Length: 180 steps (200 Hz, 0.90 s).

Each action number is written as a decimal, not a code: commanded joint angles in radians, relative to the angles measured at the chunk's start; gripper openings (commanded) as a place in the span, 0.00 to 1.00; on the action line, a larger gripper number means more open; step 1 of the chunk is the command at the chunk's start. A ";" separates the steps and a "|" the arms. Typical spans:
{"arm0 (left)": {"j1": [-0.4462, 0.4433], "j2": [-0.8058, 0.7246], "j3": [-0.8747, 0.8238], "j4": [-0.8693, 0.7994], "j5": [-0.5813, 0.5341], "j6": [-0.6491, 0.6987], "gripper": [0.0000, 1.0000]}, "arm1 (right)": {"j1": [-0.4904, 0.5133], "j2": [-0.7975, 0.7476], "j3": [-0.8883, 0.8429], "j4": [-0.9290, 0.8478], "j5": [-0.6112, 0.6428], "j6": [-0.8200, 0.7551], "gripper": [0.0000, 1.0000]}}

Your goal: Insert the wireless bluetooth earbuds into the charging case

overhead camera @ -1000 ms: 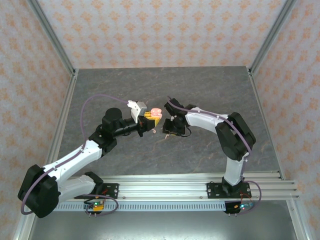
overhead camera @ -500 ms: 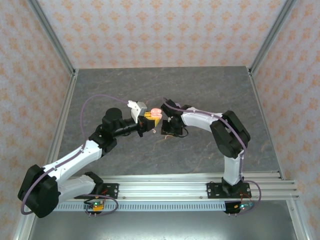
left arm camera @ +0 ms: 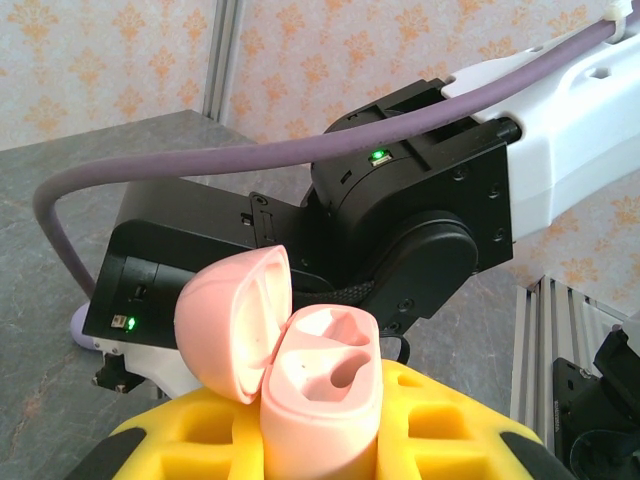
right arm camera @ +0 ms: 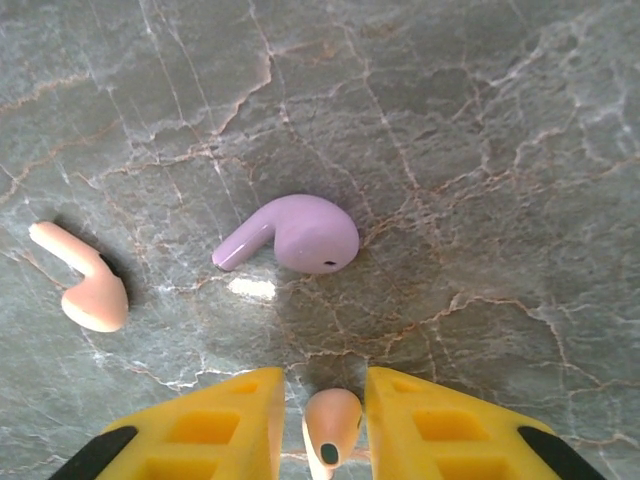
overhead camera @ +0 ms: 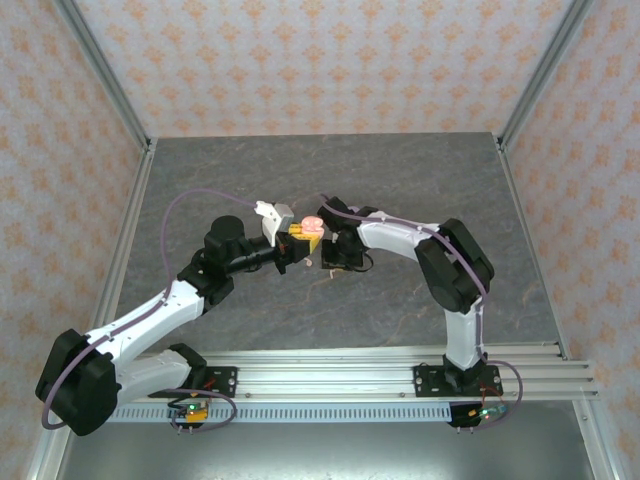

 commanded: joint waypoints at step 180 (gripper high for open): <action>-0.006 -0.030 0.012 -0.092 -0.056 0.027 0.06 | -0.015 -0.031 -0.046 -0.017 0.052 0.000 0.13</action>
